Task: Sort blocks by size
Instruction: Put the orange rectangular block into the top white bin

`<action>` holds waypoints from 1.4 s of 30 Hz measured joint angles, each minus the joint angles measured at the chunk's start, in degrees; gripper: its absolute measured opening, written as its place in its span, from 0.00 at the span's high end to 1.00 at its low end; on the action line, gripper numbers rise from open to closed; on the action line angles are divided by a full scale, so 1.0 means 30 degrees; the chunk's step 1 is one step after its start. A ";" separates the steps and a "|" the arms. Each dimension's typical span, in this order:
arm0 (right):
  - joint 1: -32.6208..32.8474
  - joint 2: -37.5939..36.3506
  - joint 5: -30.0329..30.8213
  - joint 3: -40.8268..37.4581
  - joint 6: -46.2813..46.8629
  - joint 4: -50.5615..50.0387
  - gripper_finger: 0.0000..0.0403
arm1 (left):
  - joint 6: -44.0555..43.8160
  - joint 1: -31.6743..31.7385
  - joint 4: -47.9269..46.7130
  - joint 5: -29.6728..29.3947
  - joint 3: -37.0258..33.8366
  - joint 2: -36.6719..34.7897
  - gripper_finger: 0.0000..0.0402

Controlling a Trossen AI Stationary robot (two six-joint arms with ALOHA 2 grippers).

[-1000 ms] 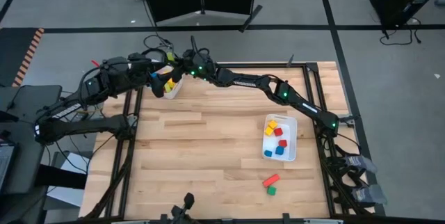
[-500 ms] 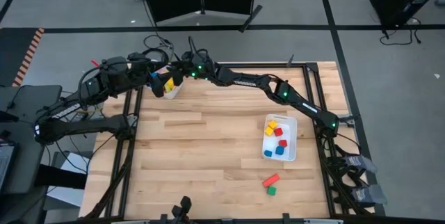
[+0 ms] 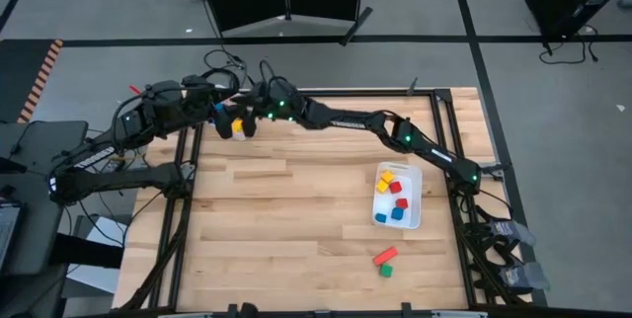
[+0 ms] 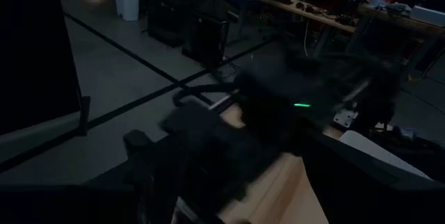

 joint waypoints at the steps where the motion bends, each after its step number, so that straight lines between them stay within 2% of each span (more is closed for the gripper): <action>1: 0.0277 -0.0276 0.0712 0.0000 -0.0388 -0.0393 0.59 | 0.0052 0.0000 0.0020 0.0022 -0.0002 0.0000 0.29; 5: 0.1061 -0.0786 0.1546 0.0015 -0.1455 -0.1612 0.87 | 0.0370 0.0000 -0.0048 0.0112 -0.0004 0.0009 0.29; 7: 0.1231 -0.1035 0.1663 0.0009 -0.1798 -0.2758 0.96 | 0.0409 0.0000 -0.0214 0.0151 0.0000 0.0117 0.29; 10: 0.1411 -0.1419 0.3045 -0.0005 -0.1363 -0.4752 0.97 | 0.0438 0.0007 0.0119 0.0565 -0.0313 0.0151 0.29; 13: 0.1408 -0.1818 0.4034 -0.0867 -0.1333 -0.5330 0.98 | 0.0445 0.0007 0.1340 0.1247 -0.1148 -0.0039 0.29; 17: 0.1579 -0.3524 0.5202 -0.4168 -0.1740 -0.4171 0.99 | 0.0372 -0.0025 0.2322 0.1744 -0.2324 -0.0142 0.29; 20: 0.1910 -0.6704 0.6538 -0.8805 -0.2122 -0.1881 0.99 | 0.0512 -0.0234 0.3299 0.2464 -0.3377 -0.0124 0.29; 25: 0.2035 -1.3396 0.7642 -1.8779 -0.2237 0.2487 0.99 | 0.0526 -0.0840 0.7097 0.3756 -0.5523 -0.0039 0.29; 30: 0.3491 -2.0762 0.8803 -2.5891 -0.2607 0.2845 0.99 | 0.0883 -0.2087 0.9898 0.5016 -0.7230 0.1533 0.29; 34: 0.4965 -2.5790 0.9808 -2.9357 -0.2608 0.0208 0.99 | 0.0827 -0.3892 1.1966 0.4987 -0.7512 0.4367 0.29; 37: 0.6333 -2.9381 1.0089 -3.0599 -0.2303 -0.1032 0.98 | 0.0492 -0.5518 1.4751 0.4836 -0.7512 0.6893 0.29; 39: 0.7132 -3.1168 1.0257 -3.1081 -0.1790 -0.2740 0.98 | 0.0402 -0.6533 1.6792 0.4653 -0.7432 0.8534 0.29; 42: 0.8586 -3.2926 1.0457 -3.1651 -0.1153 -0.5165 0.98 | 0.0411 -0.8101 1.8108 0.3854 -0.6631 1.0941 0.29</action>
